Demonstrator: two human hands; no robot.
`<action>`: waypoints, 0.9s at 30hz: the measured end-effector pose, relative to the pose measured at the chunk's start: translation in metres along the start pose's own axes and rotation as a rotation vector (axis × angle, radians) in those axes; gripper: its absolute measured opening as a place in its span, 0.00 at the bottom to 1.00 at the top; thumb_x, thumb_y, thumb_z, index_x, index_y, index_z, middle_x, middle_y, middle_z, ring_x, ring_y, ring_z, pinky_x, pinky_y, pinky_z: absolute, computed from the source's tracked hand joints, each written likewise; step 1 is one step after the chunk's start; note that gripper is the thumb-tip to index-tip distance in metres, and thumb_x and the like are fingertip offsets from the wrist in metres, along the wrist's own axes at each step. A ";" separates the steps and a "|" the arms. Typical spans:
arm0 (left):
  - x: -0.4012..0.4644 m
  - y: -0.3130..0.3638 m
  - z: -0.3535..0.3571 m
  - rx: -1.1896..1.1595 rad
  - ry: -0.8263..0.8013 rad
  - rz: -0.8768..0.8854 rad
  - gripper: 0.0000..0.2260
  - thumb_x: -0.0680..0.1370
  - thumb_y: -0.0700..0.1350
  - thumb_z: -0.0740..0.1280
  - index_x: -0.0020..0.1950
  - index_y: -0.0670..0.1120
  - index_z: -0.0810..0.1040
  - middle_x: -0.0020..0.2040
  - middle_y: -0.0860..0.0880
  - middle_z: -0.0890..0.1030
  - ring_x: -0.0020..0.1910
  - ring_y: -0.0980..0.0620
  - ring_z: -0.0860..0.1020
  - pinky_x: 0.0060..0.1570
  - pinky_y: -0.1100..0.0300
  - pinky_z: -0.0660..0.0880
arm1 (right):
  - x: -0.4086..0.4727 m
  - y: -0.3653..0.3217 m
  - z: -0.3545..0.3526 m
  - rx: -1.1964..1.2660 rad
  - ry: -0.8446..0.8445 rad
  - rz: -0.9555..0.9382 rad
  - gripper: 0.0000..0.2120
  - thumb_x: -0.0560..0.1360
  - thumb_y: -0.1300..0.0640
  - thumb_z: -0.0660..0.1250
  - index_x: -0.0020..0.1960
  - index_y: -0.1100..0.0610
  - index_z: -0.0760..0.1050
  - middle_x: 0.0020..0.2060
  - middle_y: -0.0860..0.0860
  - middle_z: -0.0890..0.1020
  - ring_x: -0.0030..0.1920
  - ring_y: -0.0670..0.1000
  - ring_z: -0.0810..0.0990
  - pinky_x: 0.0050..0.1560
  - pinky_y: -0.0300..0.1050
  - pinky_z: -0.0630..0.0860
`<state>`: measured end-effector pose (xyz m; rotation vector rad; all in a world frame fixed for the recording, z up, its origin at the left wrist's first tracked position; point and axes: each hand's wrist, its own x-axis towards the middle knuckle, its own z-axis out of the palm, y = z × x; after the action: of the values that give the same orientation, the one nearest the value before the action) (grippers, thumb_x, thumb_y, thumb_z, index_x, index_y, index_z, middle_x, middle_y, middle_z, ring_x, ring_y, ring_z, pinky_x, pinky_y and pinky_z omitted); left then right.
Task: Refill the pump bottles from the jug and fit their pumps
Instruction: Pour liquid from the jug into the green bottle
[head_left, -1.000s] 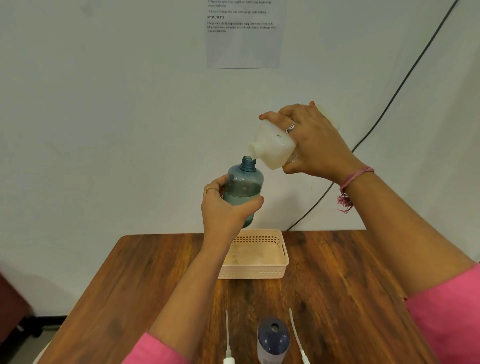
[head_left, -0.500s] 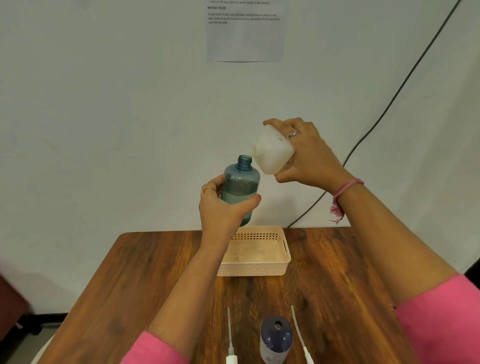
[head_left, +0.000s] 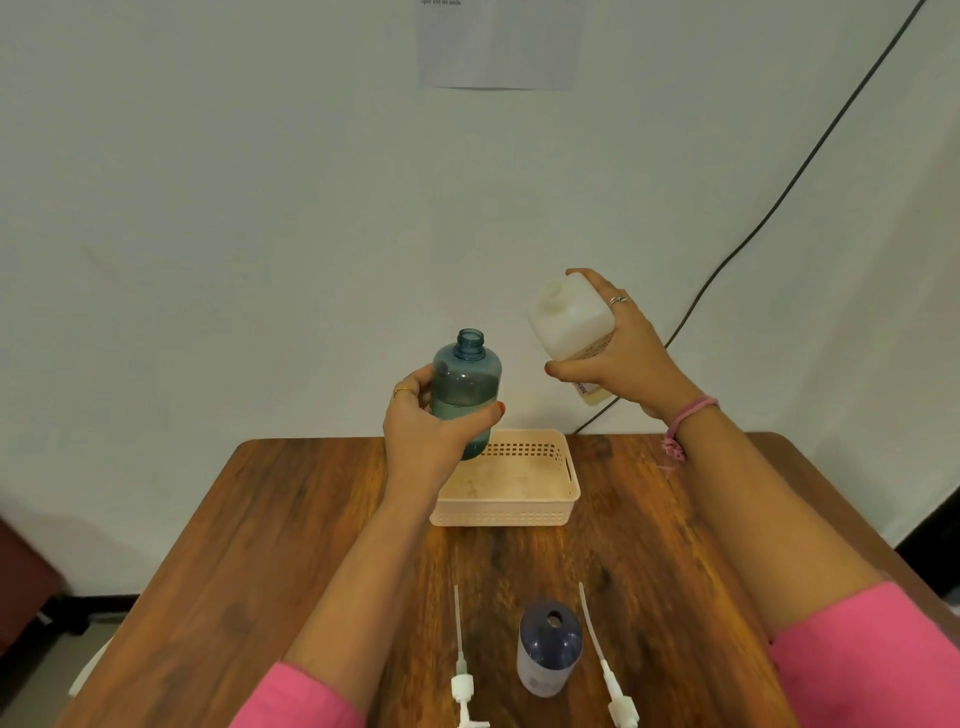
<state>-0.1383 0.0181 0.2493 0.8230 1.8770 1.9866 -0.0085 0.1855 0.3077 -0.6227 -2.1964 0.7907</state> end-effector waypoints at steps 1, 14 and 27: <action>-0.002 -0.004 -0.002 0.005 0.002 -0.007 0.34 0.62 0.43 0.81 0.65 0.48 0.72 0.58 0.53 0.78 0.53 0.61 0.77 0.48 0.66 0.77 | -0.003 0.004 0.002 0.053 0.005 0.025 0.44 0.58 0.57 0.80 0.67 0.40 0.63 0.58 0.52 0.72 0.55 0.54 0.75 0.50 0.50 0.80; -0.033 -0.074 -0.040 0.129 0.010 -0.097 0.35 0.61 0.43 0.82 0.65 0.46 0.73 0.59 0.51 0.79 0.57 0.53 0.78 0.51 0.66 0.76 | -0.052 0.033 0.038 0.423 0.058 0.185 0.41 0.61 0.66 0.80 0.68 0.46 0.67 0.57 0.49 0.77 0.55 0.47 0.79 0.48 0.44 0.81; -0.074 -0.164 -0.075 0.161 0.023 -0.342 0.33 0.63 0.38 0.80 0.64 0.49 0.72 0.56 0.54 0.77 0.57 0.54 0.76 0.55 0.60 0.75 | -0.094 0.066 0.068 0.432 0.100 0.316 0.43 0.60 0.66 0.80 0.68 0.46 0.65 0.60 0.50 0.76 0.60 0.49 0.77 0.52 0.45 0.81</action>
<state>-0.1518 -0.0667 0.0740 0.4770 2.0503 1.6620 0.0124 0.1483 0.1806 -0.7738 -1.7766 1.3221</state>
